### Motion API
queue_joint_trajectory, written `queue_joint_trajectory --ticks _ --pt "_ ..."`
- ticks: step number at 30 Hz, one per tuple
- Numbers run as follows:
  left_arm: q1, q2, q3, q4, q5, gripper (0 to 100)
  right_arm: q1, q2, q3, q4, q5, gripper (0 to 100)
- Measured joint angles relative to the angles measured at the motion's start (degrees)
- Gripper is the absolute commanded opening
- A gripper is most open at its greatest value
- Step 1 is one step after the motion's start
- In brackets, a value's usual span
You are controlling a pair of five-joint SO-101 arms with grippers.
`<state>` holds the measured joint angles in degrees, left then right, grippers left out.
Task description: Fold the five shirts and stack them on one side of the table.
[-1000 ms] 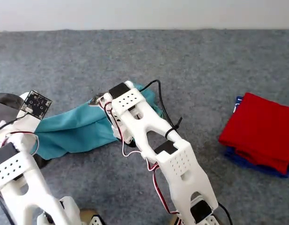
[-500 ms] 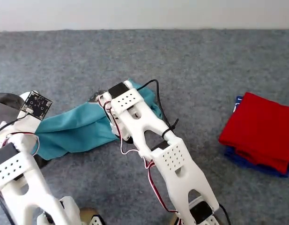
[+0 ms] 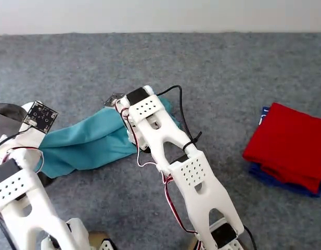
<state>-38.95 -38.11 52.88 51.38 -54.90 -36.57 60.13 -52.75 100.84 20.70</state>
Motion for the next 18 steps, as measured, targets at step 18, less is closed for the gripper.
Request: queue_joint_trajectory --ticks 18 --pt "0.18 0.0 -16.35 0.0 7.82 2 5.89 -39.3 8.88 0.0 0.18 0.9"
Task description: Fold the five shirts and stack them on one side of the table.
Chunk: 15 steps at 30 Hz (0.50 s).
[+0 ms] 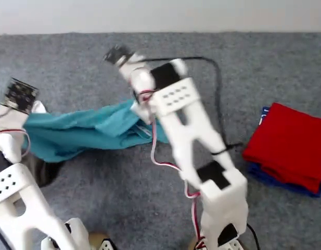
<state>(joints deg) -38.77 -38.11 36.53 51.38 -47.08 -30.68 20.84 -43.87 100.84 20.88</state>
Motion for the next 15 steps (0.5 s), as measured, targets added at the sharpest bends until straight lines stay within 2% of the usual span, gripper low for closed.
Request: queue_joint_trajectory --ticks 7,15 --pt "1.49 0.0 -12.04 0.0 8.79 2 6.68 -15.91 0.0 0.0 3.6 0.9" --pt "6.95 -0.18 -22.95 0.09 10.02 2 14.59 -32.7 0.0 -5.36 11.08 0.9"
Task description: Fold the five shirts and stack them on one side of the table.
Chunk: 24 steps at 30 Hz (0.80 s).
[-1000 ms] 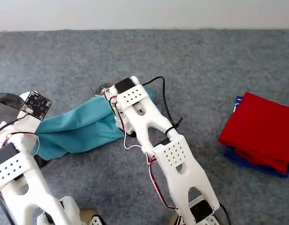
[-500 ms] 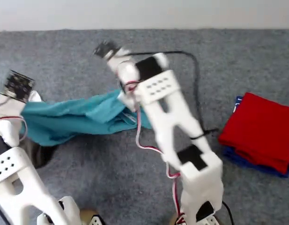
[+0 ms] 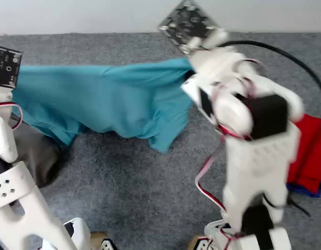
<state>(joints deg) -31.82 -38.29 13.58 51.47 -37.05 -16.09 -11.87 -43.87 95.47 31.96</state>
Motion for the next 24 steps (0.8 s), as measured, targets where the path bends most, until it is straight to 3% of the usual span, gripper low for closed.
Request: queue_joint_trajectory --ticks 10,15,24 --pt "9.67 -0.18 -18.46 13.54 0.0 2 10.81 -13.27 0.0 -15.47 9.67 0.9" --pt "14.95 -0.62 -25.76 17.67 -3.34 2 17.41 -17.14 0.0 -21.27 10.9 0.9" --pt "17.93 -1.76 -36.04 21.19 -4.57 2 26.46 -24.79 -0.35 -23.12 13.8 1.0"
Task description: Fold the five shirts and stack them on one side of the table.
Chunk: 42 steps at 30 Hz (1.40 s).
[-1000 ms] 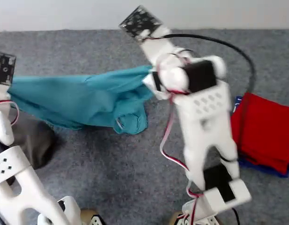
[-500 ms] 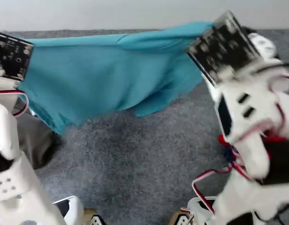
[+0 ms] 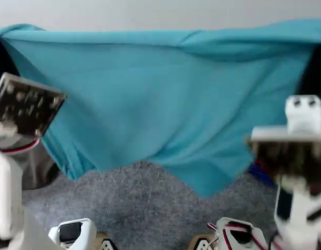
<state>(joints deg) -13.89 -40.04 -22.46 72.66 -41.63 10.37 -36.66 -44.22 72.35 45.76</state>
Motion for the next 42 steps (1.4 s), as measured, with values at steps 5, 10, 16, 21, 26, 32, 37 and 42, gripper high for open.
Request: queue_joint_trajectory --ticks 5,10,16,21,26,32,37,42 --pt "0.09 -0.18 2.2 8.0 -9.32 1 1.41 0.7 0.18 -4.66 1.93 1.0" --pt "2.02 0.7 4.48 3.08 -22.33 1 1.41 0.97 0.18 -8.79 2.02 1.0" --pt "8.7 -0.09 2.46 -6.24 -16.0 1 1.49 0.97 0.18 -8.35 2.02 1.0" --pt "9.93 0.7 3.34 4.31 -22.51 1 1.49 0.97 0.18 -8.09 2.02 1.0" --pt "9.93 0.09 3.16 9.49 -13.45 1 1.93 0.97 0.18 -8.09 2.02 1.0" --pt "9.93 0.7 3.16 24.7 -15.82 2 1.93 0.97 1.05 -3.16 2.02 1.0" --pt "1.85 0.09 5.98 26.73 -15.91 16 -1.85 1.76 6.68 3.43 2.2 1.0" --pt "-8.88 0.7 8.79 26.81 -16.0 21 -5.98 2.11 10.9 3.43 2.2 1.0"
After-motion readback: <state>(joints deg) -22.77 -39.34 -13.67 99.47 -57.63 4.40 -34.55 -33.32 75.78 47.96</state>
